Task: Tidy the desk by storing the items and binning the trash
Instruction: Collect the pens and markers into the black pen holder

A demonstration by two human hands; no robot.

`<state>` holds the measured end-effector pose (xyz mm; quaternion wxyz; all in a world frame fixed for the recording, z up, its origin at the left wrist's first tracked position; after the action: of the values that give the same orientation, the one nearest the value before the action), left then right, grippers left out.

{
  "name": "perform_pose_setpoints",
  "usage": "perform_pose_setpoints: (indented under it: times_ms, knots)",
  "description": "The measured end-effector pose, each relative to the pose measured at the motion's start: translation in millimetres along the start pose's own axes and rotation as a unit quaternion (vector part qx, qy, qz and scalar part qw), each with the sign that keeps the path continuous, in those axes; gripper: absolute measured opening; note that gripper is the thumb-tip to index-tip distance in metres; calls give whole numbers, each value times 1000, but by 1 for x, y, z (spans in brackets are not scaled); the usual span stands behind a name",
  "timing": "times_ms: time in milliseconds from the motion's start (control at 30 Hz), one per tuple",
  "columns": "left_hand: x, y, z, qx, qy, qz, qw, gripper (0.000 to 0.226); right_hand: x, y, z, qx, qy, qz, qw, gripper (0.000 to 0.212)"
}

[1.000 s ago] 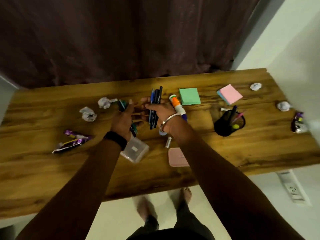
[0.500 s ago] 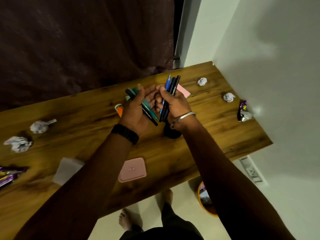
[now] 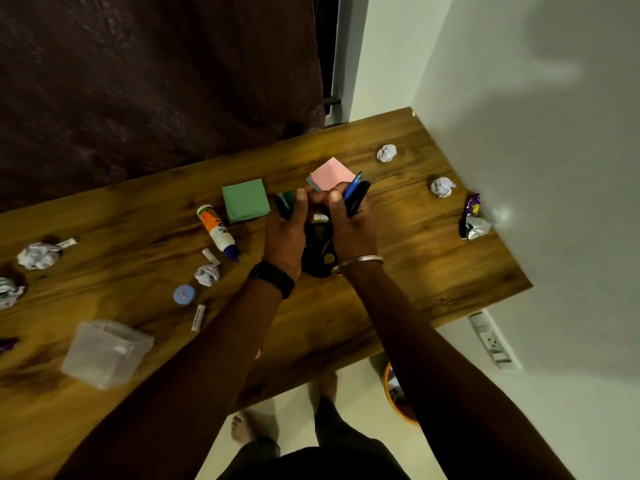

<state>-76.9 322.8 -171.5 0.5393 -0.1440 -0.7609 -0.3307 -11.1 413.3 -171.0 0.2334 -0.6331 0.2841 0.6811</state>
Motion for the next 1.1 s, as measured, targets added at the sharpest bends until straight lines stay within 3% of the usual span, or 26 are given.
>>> perform_pose_setpoints:
  times_ms: [67, 167, 200, 400, 533, 700, 867, 967, 1033, 1100]
  knots:
    - [-1, -1, 2, 14, 4, 11, 1000, 31, 4, 5, 0, 11, 5, -26, 1000, 26]
    - [0, 0, 1, -9, 25, -1, 1000, 16, 3, 9, 0, 15, -11, -7, 1000, 6]
    - [0, -1, 1, -20, 32, -7, 999, 17, 3, 9, -1, 16, -20, 3, 1000, 10]
    - [3, -4, -2, 16, 36, -5, 999, 45, 11, 2, -2, 61, -17, 82, 995, 47]
    - [-2, -15, 1, 32, 50, 17, 998, 66, 8, -8, 0, 66, -3, 143, 988, 45]
    - [-11, -22, 1, 27, 25, 33, 999, 71, 15, -19, 4, 79, 3, 180, 981, 43]
    - [-25, -22, -4, 1, -8, 36, 999, 71, 40, -28, -3, 53, 30, 142, 988, 41]
    - [-46, -33, -14, 14, -29, 0, 999, 46, 61, -35, -14, -4, 41, 87, 995, 37]
    - [-59, -40, -25, -1, -40, 17, 999, 35, 72, -39, -27, -23, 61, 63, 996, 42]
    - [-67, -45, -38, -43, -23, 82, 995, 43, 81, -43, -41, -37, 70, 23, 997, 54]
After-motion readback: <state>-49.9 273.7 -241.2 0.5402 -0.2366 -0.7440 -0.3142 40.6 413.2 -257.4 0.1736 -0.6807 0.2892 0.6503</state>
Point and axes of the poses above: each hand's wrist, its own z-axis towards the middle knuckle, its own y-axis out of the palm, x = y × z, the point moved 2 cm from there along z, towards the middle knuckle, and after that the axes turned 11 degrees about -x, right-handed, at the moved point
